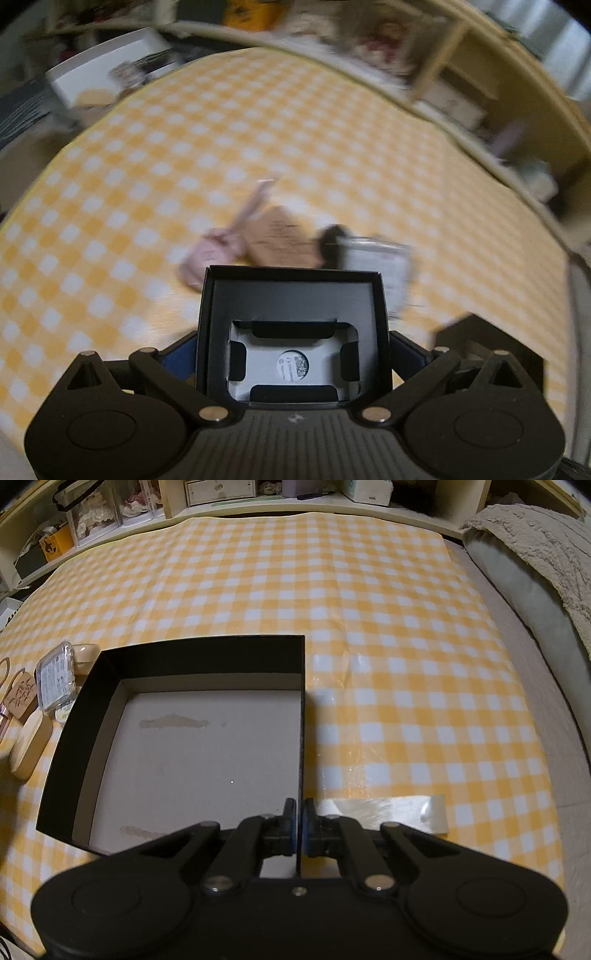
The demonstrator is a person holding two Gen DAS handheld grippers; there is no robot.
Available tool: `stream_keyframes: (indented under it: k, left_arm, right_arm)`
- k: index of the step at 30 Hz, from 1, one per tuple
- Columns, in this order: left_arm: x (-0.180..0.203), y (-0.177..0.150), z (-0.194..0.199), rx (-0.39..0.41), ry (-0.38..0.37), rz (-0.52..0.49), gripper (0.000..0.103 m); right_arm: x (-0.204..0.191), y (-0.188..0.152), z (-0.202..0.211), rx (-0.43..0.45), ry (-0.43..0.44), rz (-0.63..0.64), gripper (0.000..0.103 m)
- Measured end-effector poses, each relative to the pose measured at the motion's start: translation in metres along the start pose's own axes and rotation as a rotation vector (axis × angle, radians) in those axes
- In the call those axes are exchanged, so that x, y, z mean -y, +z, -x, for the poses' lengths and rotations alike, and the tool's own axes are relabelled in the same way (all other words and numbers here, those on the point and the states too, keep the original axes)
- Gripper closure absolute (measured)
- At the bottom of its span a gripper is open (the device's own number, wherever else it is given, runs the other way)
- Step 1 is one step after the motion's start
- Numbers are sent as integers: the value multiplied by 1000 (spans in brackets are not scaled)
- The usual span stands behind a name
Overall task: Organize rigid objects
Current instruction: 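Carry the small black box with the left tool over the large black box, then lower the small black box into the large box and open the left tool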
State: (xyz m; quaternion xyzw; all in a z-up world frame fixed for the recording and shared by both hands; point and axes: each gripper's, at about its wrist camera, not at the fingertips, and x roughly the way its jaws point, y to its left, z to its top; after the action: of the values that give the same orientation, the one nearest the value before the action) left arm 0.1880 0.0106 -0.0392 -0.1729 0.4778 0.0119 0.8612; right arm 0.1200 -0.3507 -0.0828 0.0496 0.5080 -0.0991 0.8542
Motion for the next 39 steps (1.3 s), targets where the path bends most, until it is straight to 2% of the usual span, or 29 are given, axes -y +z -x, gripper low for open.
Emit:
stream_keyframes:
  k: [3, 7, 14, 17, 21, 25, 31, 39]
  left_arm:
    - [41, -6, 8, 14, -71, -97, 2]
    - [98, -14, 4, -15, -187, -177, 2]
    - [185, -32, -32, -96, -247, -231, 2]
    - [210, -43, -52, -122, -251, -265, 2]
    - [228, -52, -82, -160, -219, -246, 2]
    - [234, -56, -106, -194, -233, -181, 2]
    - [252, -65, -121, -156, -216, -238, 2]
    - [253, -67, -134, -172, -229, -198, 0]
  right_arm:
    - [1, 0, 0, 2, 6, -5, 100]
    - [1, 0, 1, 6, 3, -6, 100]
    - [1, -3, 1, 16, 16, -13, 99]
    - [2, -3, 1, 18, 22, -15, 99]
    - [3, -3, 0, 23, 29, -20, 99]
    - [2, -4, 0, 30, 37, -23, 99]
    - [3, -3, -2, 34, 48, -29, 99]
    - [7, -6, -3, 37, 61, -40, 98]
